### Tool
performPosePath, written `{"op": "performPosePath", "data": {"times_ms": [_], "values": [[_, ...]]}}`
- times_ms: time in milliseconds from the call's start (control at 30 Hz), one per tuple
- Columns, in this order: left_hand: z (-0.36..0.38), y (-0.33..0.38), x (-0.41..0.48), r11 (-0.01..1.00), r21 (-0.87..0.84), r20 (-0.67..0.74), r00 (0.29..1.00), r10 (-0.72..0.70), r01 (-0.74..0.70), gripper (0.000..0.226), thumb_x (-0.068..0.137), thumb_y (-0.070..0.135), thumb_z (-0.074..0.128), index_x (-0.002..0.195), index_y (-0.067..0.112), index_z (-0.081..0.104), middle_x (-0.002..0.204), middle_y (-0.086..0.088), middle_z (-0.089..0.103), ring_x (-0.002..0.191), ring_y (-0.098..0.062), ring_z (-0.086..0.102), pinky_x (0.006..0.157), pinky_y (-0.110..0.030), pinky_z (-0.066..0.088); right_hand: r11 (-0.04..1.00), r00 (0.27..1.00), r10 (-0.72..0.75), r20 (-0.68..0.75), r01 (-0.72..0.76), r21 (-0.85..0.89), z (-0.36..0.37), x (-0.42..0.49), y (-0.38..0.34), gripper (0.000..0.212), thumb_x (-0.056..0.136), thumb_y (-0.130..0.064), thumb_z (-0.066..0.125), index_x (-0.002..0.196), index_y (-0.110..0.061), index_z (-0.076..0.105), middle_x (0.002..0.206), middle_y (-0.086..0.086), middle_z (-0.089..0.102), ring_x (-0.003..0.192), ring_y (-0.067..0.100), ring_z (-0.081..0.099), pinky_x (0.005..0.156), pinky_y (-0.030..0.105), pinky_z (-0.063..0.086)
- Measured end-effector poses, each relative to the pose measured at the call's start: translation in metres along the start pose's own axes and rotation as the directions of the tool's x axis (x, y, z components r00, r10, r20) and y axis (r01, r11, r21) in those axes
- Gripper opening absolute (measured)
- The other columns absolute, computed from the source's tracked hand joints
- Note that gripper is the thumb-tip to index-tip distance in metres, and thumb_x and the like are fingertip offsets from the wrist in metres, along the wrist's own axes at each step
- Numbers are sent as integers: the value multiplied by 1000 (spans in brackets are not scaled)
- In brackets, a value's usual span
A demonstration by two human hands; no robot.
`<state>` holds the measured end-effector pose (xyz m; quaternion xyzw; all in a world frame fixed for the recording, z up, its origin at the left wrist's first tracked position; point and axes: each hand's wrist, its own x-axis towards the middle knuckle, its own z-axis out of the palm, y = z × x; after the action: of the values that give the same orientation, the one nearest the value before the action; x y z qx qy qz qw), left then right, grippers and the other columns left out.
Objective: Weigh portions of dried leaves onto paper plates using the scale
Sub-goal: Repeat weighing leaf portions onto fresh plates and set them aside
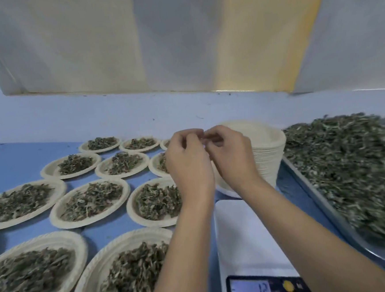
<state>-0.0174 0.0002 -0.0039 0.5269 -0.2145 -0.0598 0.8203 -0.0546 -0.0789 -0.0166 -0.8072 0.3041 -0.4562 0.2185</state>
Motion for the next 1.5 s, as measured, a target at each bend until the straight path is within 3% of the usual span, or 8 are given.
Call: {"op": "performPosePath", "data": {"times_ms": [67,133,267,400,1233,1500], "values": [[5,-7,-9,999,5,29,999,-32,32,29,86,6,43,73,20,64,80,2,69,84,-15,65,80,-41,50,999,992,-40,-123,36,-38,-17,-2,5,19,91,-15,55,105,-18,68,104,-4,67,102,19,57,86,29,45],[8,-12,-13,999,16,46,998,-48,48,29,86,6,43,73,20,64,80,3,69,82,-14,64,81,-40,50,974,976,-119,-180,80,-210,-33,-3,13,22,92,-14,54,108,-20,68,108,-6,67,109,16,49,78,22,38],[9,-16,-11,998,9,54,996,-67,67,31,86,3,42,70,18,64,74,6,67,70,-9,60,72,-33,46,886,988,-153,7,140,-441,-44,1,25,29,97,-15,45,119,-14,65,124,-1,64,118,21,47,91,33,40],[3,-20,-7,995,0,30,995,-97,97,30,86,5,41,73,18,65,76,6,68,71,-9,61,70,-28,46,799,990,-95,99,136,-586,-43,-1,28,25,95,-7,44,111,-9,64,106,10,67,100,28,58,79,41,49],[12,-27,-16,984,18,96,979,-179,178,30,87,5,43,71,19,64,78,8,67,71,-12,59,75,-29,46,809,975,-97,202,195,-554,-48,6,25,28,98,-12,42,112,-3,65,110,17,68,103,31,61,85,42,48],[12,-28,-17,981,21,117,974,-192,191,29,87,6,42,74,17,65,80,4,68,68,-10,59,77,-31,47,804,977,-125,172,202,-560,-42,5,28,27,92,-1,45,110,-5,65,105,14,68,99,31,58,83,42,46]]}}
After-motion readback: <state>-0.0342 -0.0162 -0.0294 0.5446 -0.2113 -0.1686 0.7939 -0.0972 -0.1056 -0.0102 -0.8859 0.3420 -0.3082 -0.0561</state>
